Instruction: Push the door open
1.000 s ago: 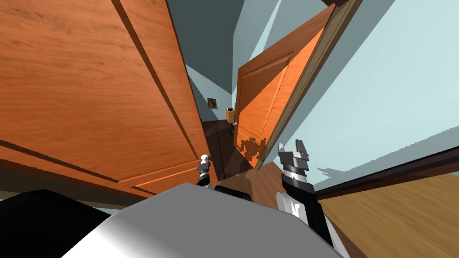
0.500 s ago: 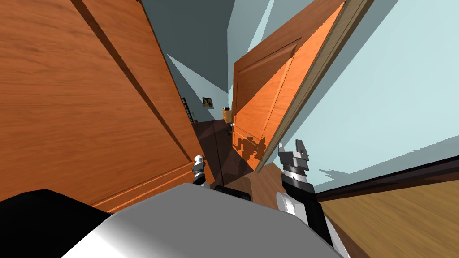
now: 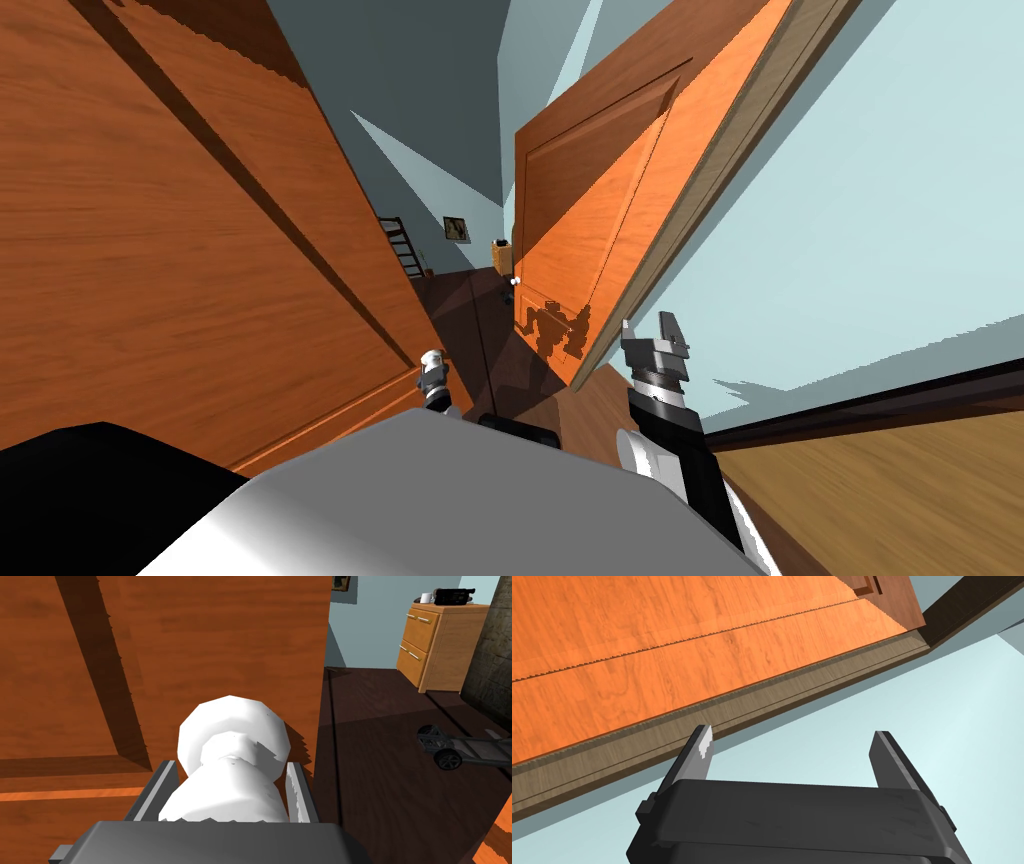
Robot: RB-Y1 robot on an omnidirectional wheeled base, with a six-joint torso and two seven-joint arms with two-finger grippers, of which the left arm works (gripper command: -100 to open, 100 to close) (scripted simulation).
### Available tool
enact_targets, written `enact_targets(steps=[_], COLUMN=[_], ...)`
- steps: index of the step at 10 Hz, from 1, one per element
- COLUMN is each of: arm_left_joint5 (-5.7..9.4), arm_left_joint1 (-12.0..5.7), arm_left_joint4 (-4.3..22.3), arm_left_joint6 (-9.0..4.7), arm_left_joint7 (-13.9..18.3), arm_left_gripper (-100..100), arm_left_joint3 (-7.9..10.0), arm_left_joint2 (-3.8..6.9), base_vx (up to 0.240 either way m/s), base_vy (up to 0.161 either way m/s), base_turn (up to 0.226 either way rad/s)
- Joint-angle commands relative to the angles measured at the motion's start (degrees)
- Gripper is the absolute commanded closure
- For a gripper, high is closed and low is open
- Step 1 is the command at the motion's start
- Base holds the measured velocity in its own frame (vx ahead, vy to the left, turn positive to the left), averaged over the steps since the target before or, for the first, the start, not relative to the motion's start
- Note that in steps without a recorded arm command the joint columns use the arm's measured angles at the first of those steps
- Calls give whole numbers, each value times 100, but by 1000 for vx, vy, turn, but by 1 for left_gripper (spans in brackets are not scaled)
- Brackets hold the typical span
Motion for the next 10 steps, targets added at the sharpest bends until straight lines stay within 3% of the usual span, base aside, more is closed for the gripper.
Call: enact_targets(steps=[1, 2, 10], arm_left_joint5=[49, 136, 466], arm_left_joint1=[155, 196, 351], arm_left_joint4=[-161, -190, -301], arm_left_joint6=[-14, -31, -94], arm_left_joint7=[-36, -38, -46], arm_left_gripper=[100, 100, 100], arm_left_joint3=[99, 236, 761], arm_left_joint2=[30, 32, -18], base_vx=[63, 85, 98], base_vy=[20, 15, 51], base_turn=[-29, -85, -62])
